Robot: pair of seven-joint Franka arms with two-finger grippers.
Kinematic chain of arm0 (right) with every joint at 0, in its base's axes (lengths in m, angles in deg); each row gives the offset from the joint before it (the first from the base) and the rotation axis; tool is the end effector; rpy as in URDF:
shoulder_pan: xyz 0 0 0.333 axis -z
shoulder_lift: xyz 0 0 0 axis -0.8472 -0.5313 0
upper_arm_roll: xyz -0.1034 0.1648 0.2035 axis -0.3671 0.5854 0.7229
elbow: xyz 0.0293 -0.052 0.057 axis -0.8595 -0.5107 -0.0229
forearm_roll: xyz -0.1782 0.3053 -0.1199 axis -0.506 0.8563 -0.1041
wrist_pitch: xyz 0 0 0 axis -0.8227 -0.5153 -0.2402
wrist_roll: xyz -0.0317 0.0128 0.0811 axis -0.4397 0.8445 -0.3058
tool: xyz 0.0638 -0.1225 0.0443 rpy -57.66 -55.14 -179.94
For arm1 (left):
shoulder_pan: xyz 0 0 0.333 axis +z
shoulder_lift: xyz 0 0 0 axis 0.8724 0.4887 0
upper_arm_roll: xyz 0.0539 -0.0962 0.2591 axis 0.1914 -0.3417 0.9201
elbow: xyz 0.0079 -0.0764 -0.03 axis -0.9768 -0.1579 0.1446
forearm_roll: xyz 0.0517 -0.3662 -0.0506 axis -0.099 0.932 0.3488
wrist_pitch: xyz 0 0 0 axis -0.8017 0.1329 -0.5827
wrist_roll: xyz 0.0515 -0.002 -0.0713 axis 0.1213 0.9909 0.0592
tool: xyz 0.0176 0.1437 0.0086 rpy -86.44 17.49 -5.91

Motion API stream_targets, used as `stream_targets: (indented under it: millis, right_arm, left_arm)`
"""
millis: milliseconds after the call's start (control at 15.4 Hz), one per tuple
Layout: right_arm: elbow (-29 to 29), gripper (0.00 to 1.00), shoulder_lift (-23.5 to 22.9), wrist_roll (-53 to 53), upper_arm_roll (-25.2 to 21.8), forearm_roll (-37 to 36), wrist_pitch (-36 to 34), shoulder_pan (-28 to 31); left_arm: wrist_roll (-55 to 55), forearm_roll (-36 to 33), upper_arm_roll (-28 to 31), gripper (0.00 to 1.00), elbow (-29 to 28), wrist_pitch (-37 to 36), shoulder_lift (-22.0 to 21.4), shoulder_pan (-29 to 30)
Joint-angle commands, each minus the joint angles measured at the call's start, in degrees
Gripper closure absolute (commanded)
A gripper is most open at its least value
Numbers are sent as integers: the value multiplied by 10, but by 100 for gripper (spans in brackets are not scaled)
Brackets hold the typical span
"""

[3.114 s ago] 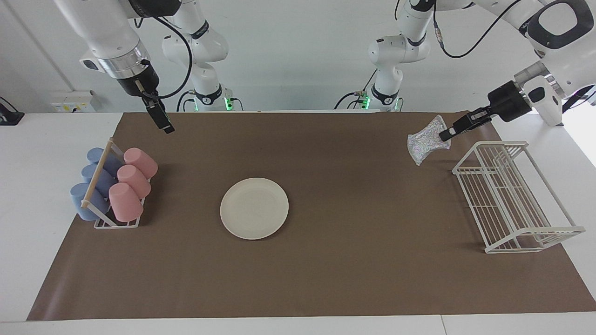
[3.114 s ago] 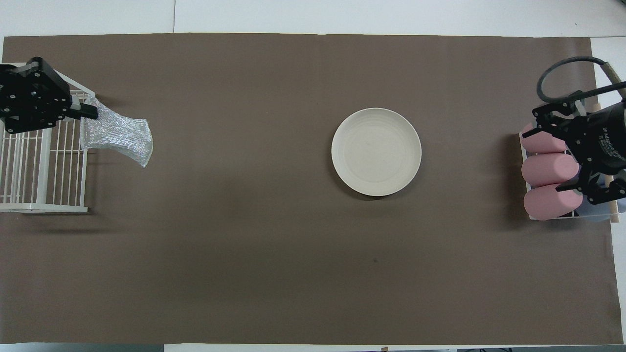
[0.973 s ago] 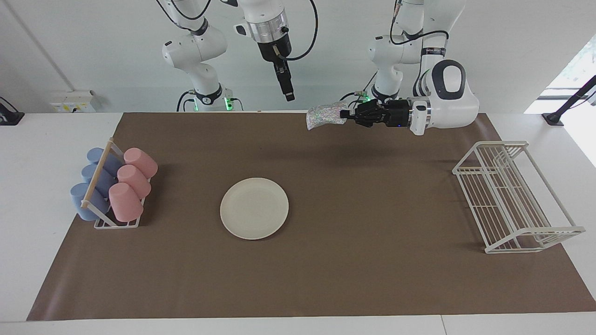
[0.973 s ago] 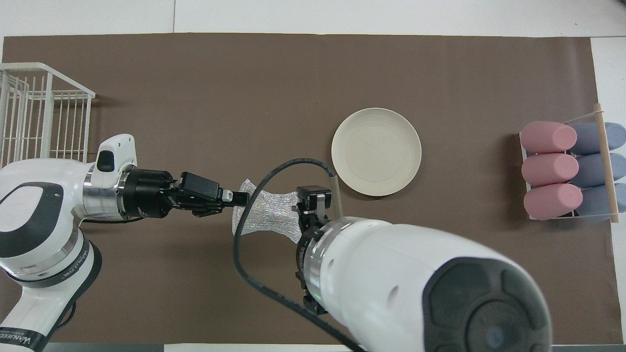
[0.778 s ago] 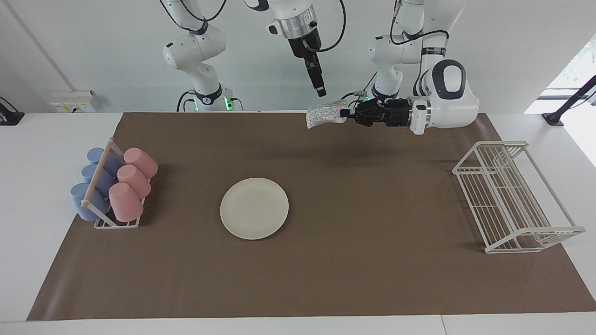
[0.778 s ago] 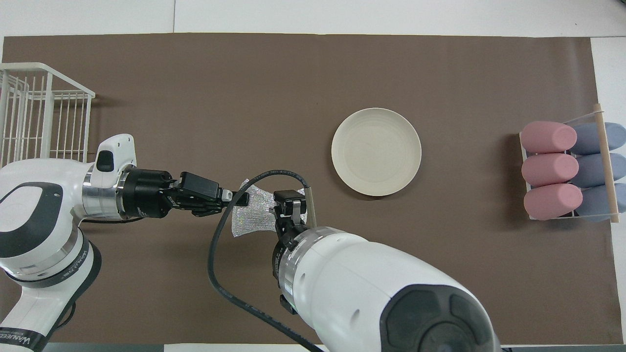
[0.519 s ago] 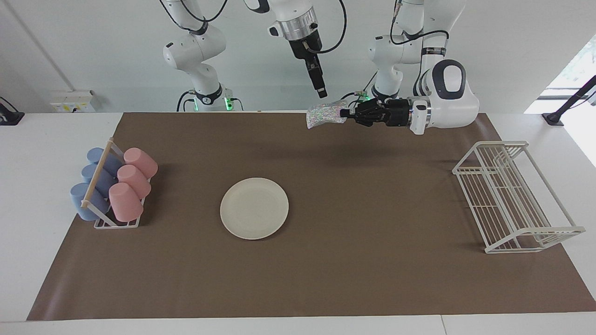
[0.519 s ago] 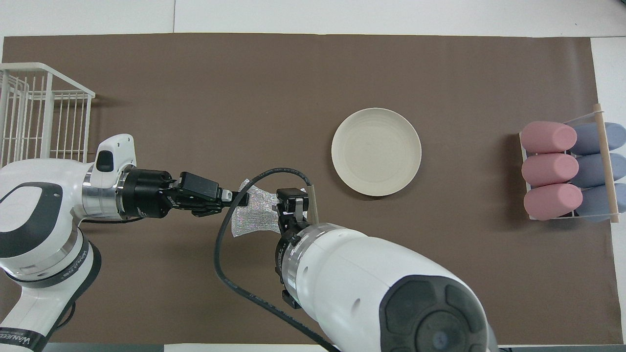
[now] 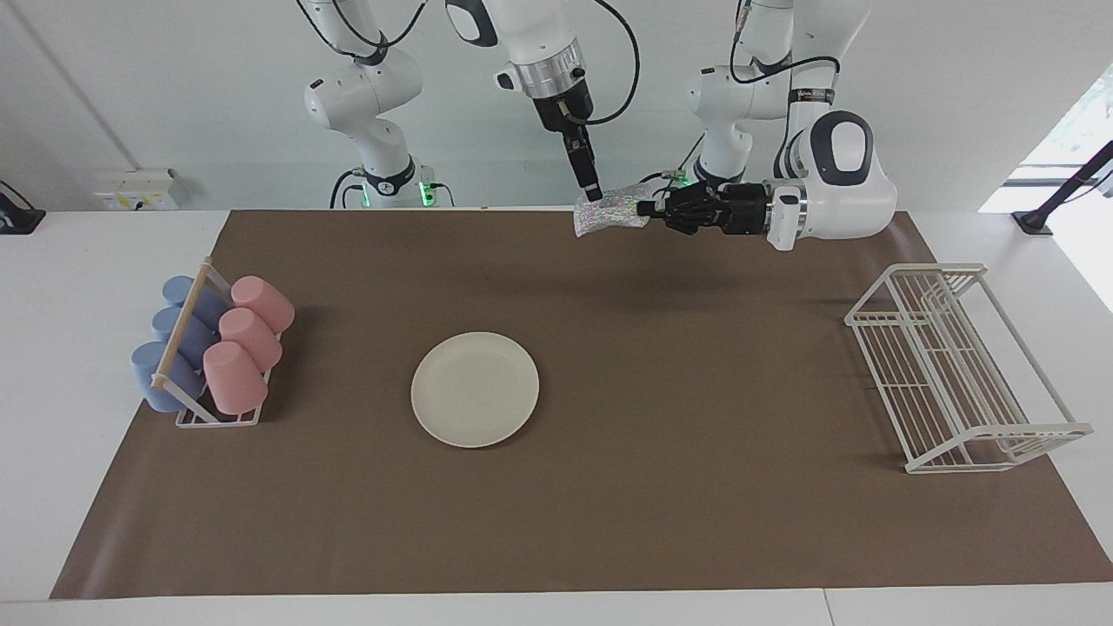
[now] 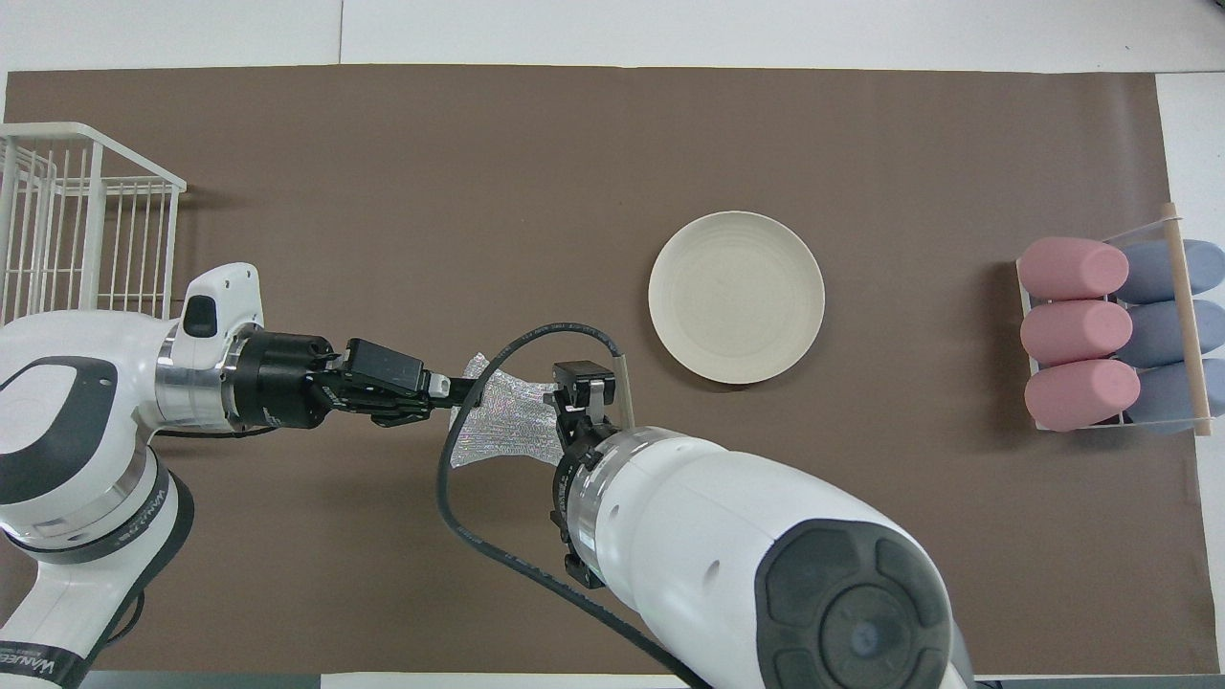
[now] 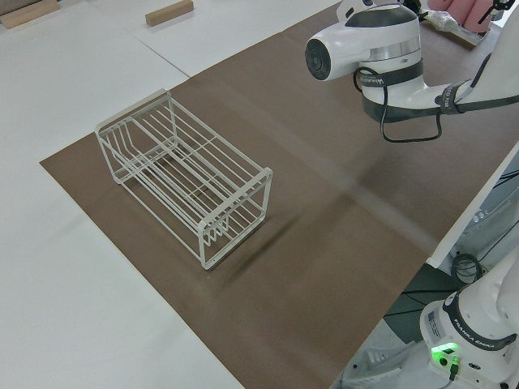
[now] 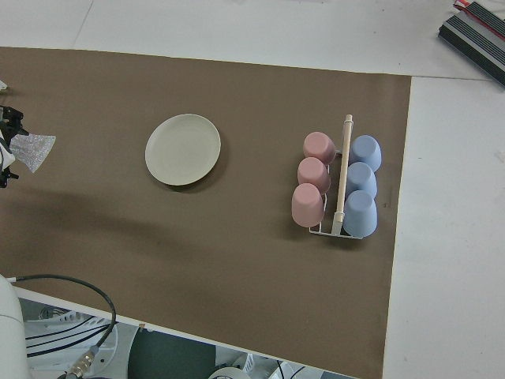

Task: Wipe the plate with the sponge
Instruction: 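Grasp the sponge with the right gripper from the left gripper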

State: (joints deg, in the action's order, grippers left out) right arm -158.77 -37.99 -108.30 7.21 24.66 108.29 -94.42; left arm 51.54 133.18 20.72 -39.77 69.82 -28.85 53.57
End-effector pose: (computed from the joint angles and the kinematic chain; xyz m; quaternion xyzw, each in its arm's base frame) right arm 0.4047 0.3866 0.5288 -0.7140 0.6727 0.0718 0.1805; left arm 0.4492 -0.2087 0.4338 0.7301 0.0561 -0.1633 0.6612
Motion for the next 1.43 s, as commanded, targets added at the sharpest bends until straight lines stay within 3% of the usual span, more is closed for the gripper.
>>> stream_targets:
  millis: [0,130,324,454,519,584,714,843,908,973,1297,1362]
  right_arm:
    - [-9,0,-3,17,2,6,26,6]
    - [-10,1,-11,15,3,6,47,5]
    - [-11,19,-12,16,3,6,55,4]
    - [-18,21,-11,12,3,6,79,2]
    - [-20,32,-11,11,3,9,83,2]
    - [-20,50,-11,14,3,22,84,1]
    - [-20,70,-11,15,3,44,98,-1]
    - [-20,81,-13,15,3,47,111,-1]
    - [-20,94,-13,16,3,55,113,-1]
    - [-21,100,-13,18,3,64,120,-1]
    - [-20,100,-15,24,3,65,125,0]
    - [-20,100,-16,24,3,65,125,0]
  left_arm:
    - [7,4,6,100,-20,-13,-19,1]
    - [8,-7,6,100,-20,-14,-19,1]
    - [8,-9,6,100,-20,-20,-19,7]
    - [8,-16,6,100,-20,-24,-19,7]
    - [9,-17,6,100,-20,-25,-19,8]
    - [9,-18,6,100,-20,-25,-19,8]
    - [9,-19,6,100,-20,-29,-19,8]
    - [9,-21,6,100,-20,-36,-18,18]
    - [9,-24,6,100,-19,-36,-18,19]
    - [9,-27,6,100,-19,-37,-18,19]
    - [9,-33,6,100,-15,-39,-18,19]
    - [6,-48,6,75,-7,-37,-18,18]
